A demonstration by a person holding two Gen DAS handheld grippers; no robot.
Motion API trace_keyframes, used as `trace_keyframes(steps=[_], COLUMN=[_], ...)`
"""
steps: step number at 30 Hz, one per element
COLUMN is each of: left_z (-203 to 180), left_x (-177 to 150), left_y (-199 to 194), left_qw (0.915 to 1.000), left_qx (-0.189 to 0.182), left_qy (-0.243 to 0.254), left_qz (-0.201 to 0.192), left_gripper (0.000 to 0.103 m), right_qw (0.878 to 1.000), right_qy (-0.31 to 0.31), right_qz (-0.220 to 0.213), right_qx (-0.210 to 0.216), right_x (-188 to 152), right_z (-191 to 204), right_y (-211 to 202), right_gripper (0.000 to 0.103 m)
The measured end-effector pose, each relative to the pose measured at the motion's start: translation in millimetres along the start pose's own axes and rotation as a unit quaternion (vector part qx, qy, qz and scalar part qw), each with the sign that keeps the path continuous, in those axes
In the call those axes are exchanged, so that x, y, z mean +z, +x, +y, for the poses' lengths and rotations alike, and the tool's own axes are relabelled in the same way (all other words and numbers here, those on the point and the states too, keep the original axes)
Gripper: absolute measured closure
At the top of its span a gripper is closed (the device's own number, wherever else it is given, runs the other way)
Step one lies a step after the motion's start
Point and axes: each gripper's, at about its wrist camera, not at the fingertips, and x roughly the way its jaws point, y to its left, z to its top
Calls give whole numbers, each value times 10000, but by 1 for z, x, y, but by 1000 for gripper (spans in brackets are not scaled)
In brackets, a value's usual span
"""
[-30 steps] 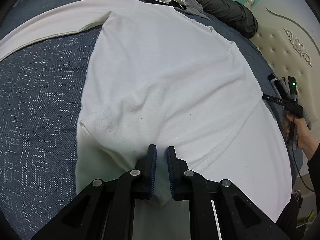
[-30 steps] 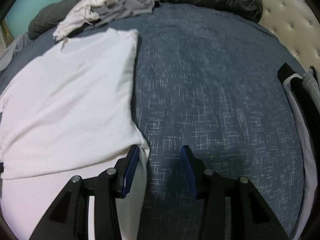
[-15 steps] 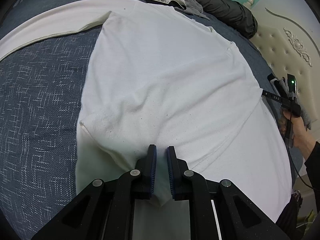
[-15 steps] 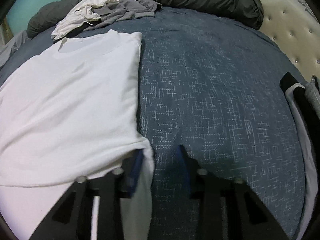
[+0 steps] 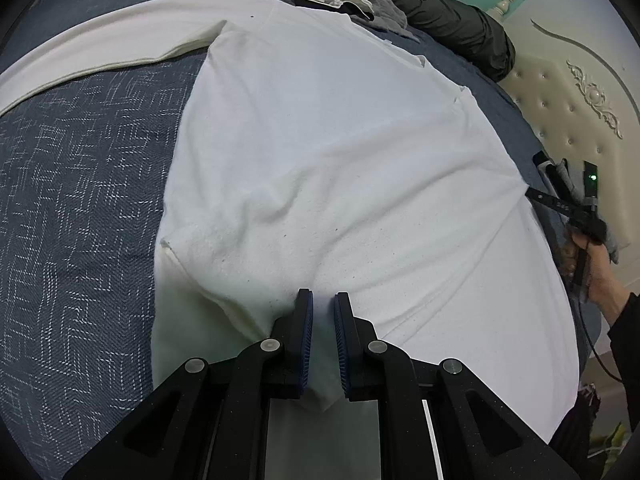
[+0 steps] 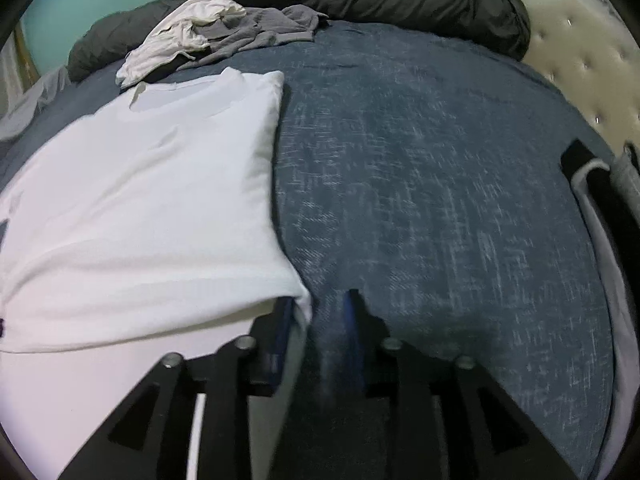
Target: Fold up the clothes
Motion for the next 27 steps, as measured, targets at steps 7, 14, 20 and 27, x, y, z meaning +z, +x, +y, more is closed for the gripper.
trace_keyframes(steps=[7, 14, 20, 27], left_z=[1, 13, 17, 49], left_x=[-5, -12, 0, 2], left_y=[-3, -13, -31, -54], left_qw=[10000, 10000, 9994, 9965], left_qx=[13, -47, -23, 115], left_qy=[-20, -70, -202, -614], left_qz=[-19, -25, -297, -563], left_gripper=[90, 90, 89, 80], right_qw=[9979, 9982, 9952, 9897], right_qy=[467, 471, 970, 1086], right_qz=[-418, 48, -92, -714], right_qx=[135, 369, 94, 599], right_x=[12, 14, 4, -13], right_z=[-6, 25, 18, 45], right_y=[-30, 5, -4, -57], right_gripper=[74, 74, 74, 71])
